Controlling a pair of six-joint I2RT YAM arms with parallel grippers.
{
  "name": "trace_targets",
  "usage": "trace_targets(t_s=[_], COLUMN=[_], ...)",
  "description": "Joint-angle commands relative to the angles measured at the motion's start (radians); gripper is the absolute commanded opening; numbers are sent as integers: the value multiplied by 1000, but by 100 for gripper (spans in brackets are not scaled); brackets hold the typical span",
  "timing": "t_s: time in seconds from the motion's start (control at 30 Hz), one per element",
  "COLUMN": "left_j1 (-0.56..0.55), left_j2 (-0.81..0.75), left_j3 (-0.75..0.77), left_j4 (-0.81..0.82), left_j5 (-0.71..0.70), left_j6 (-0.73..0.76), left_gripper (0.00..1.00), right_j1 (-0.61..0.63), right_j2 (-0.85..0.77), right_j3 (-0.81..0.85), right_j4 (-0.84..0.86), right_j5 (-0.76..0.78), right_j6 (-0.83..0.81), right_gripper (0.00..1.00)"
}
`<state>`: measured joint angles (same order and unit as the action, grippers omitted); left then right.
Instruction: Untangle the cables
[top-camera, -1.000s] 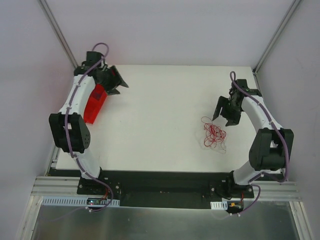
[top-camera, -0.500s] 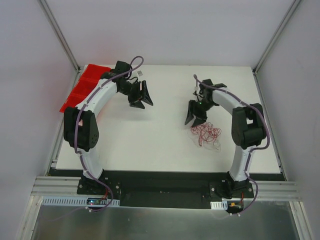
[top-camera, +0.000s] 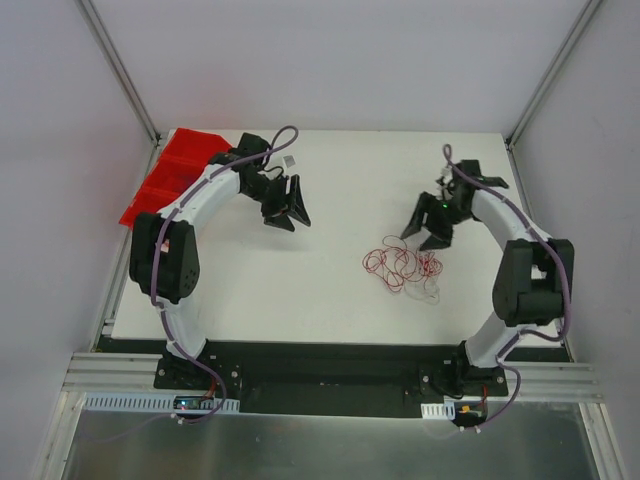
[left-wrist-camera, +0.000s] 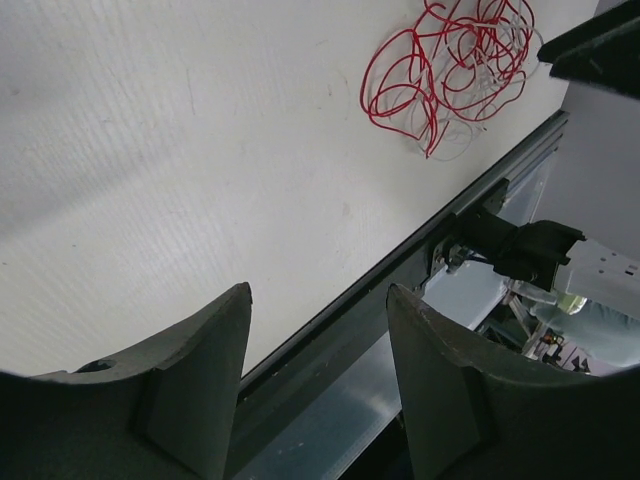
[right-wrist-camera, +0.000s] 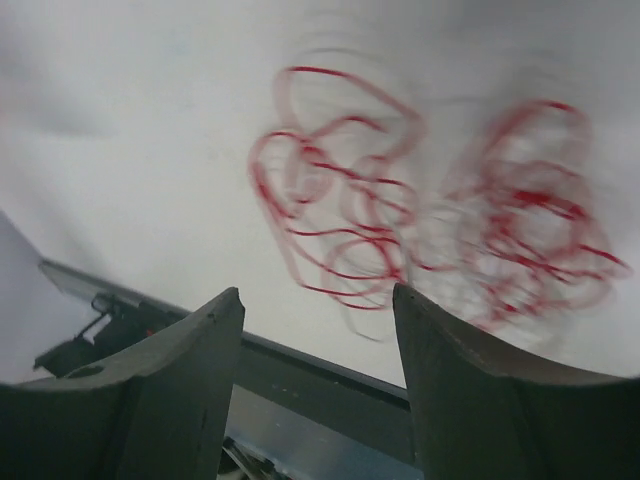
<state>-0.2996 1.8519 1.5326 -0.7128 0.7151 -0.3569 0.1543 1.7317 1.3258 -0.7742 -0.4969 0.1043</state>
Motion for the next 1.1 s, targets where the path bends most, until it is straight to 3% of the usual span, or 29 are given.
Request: trace_targets(t_s=[0.0,0.07,0.17,0.37,0.5,0.63,0.73,1.07], left_j1=[-18,-18,-18,-18,-18,-27,-52,-156], left_j2=[12,16,18,4,-3,7,47,210], left_j3=[34,34,31,27,8,-5,4,127], left_j4=[3,3,3,3,1,3,4,1], left_j5=[53,58,63,63,70,61,53,61], left_j6=[30,32,39,47,56,68,68,70], left_gripper=[56,56,56,55,61,63,63,39], right_j1=[-151,-200,-181,66,235,269,268,263], right_j2=[-127,-123,-69,66,127,126,126,124], right_j3=[-155,-195,-214,-41,114,141,122,79], right_j4=[-88,-86,-54,-30,-66,-33,-20,-19], right_j5=[175,202,201,124,93,32,26,60], right_j6=[-21,-47,-64,-23,-72,-69,-60,-64], right_gripper=[64,64,64,62,62,59,52,44])
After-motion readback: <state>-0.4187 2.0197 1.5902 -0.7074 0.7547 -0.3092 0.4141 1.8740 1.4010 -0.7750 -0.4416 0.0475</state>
